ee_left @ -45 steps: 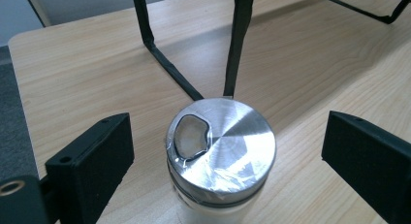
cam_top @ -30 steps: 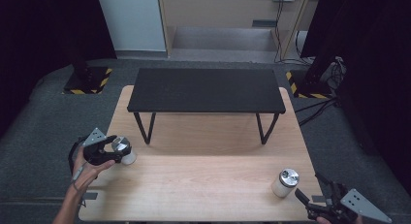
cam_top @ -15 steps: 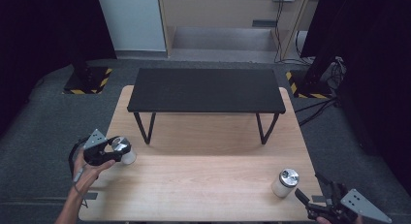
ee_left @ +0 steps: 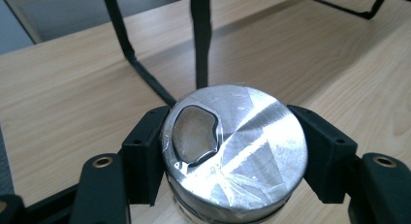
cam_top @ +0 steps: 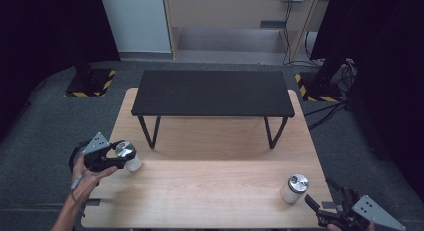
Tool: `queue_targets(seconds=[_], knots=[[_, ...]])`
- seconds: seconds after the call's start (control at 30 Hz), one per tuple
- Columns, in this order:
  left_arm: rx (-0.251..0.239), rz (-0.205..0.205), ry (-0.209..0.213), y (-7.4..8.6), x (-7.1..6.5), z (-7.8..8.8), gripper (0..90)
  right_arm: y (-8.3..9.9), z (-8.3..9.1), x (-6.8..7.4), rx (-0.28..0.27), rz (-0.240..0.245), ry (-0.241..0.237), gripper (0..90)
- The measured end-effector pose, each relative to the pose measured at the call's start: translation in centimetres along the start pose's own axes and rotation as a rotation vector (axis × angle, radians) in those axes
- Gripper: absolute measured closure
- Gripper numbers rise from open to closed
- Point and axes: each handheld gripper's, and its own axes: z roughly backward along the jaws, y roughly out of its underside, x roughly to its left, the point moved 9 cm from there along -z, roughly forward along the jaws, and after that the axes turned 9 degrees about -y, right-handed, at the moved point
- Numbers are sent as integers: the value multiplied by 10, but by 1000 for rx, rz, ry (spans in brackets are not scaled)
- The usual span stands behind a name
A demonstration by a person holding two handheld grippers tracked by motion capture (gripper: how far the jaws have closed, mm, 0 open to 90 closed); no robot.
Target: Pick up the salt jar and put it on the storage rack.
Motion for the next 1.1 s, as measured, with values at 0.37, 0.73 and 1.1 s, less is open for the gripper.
queue_targets(seconds=[0.37,0.73,1.1], knots=[[-97,-53,145,-50,-21,23,338,-1,1,1,-6,5,-3,63],[-110,-129,287,-101,-46,29,338,-1,1,0,-8,5,-4,64],[-130,-203,373,-143,-61,30,338,-1,0,0,-5,4,-7,65]])
